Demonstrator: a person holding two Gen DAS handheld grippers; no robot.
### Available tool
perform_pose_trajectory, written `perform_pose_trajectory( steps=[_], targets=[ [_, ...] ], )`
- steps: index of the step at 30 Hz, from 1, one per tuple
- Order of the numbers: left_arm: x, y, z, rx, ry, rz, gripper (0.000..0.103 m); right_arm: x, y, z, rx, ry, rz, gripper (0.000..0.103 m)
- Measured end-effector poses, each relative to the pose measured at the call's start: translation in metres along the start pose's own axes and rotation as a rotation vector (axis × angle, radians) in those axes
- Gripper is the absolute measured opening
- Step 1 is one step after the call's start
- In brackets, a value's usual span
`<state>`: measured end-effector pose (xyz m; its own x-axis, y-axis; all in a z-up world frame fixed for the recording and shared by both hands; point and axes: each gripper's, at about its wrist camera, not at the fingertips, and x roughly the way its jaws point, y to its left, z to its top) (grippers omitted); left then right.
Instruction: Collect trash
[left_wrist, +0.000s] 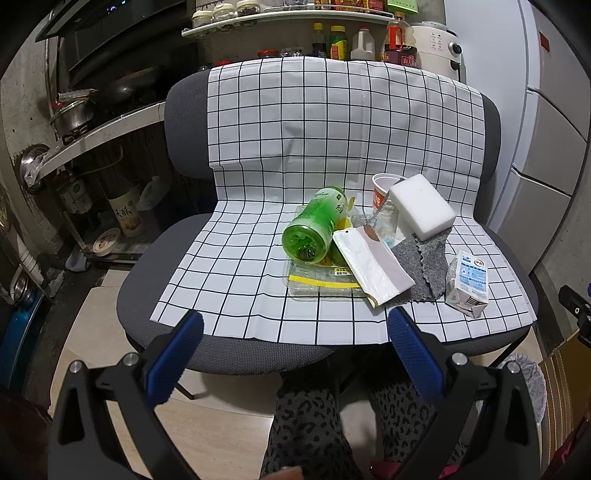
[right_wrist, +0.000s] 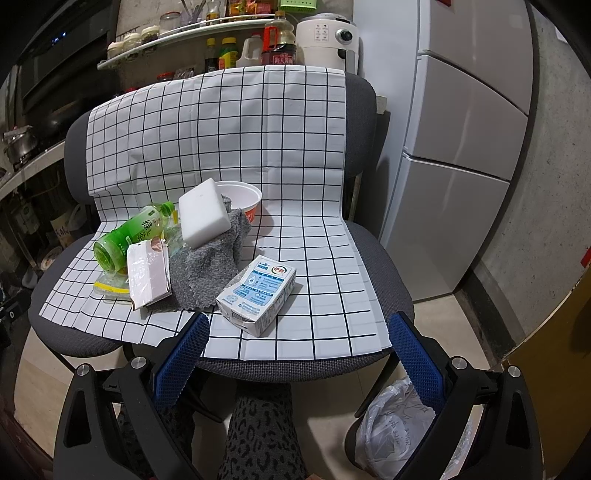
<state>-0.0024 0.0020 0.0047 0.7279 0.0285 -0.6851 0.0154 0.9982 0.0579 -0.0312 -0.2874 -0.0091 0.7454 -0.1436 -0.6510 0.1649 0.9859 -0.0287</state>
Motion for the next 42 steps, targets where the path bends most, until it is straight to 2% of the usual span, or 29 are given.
perform_pose_trajectory(
  steps=[42],
  targets=[
    [-0.0016, 0.0015, 0.0007, -0.002, -0.002, 0.002, 0.097, 0.0004, -0.0038, 0.0015, 0.0, -0.001, -0.001, 0.096]
  ],
)
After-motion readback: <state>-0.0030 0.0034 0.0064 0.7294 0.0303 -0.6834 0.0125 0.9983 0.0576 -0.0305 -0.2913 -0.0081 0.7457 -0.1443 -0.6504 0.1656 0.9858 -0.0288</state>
